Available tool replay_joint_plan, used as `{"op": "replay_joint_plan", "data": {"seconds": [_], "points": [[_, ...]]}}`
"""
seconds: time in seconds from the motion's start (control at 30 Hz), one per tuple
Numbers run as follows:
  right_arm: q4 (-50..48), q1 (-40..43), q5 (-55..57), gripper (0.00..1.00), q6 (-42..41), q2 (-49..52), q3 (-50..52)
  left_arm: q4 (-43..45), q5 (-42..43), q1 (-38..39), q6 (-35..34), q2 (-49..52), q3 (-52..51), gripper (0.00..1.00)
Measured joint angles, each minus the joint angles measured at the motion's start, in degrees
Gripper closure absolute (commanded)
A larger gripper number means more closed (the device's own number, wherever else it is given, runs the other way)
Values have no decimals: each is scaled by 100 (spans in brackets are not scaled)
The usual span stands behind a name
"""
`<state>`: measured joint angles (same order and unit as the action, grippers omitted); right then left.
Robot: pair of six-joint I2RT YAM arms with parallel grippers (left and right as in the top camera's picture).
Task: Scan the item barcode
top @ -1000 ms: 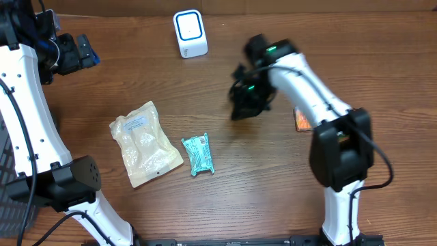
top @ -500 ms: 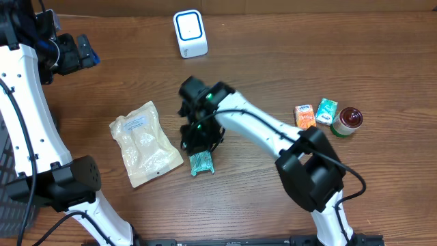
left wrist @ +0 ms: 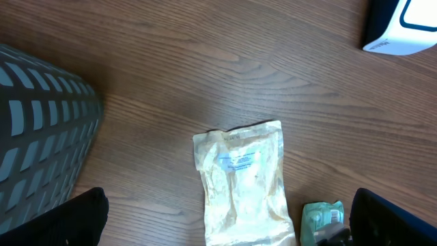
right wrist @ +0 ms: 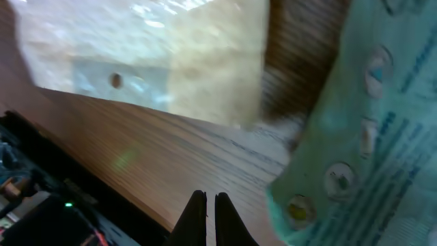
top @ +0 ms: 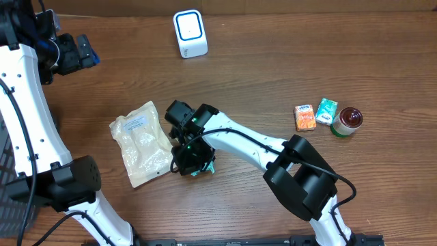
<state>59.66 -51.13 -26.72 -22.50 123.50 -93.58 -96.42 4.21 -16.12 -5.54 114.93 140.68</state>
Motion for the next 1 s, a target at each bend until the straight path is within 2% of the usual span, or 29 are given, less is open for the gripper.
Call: {"op": "replay_joint_plan", "data": {"seconds": [0.3, 0.93, 1.0], "points": [[153, 63, 417, 96, -227, 0, 210, 0, 2, 0, 0, 0, 0, 0], [568, 1305, 621, 96, -74, -22, 188, 0, 2, 0, 0, 0, 0, 0], [575, 1523, 619, 89, -55, -118, 186, -2, 2, 0, 0, 0, 0, 0]]}}
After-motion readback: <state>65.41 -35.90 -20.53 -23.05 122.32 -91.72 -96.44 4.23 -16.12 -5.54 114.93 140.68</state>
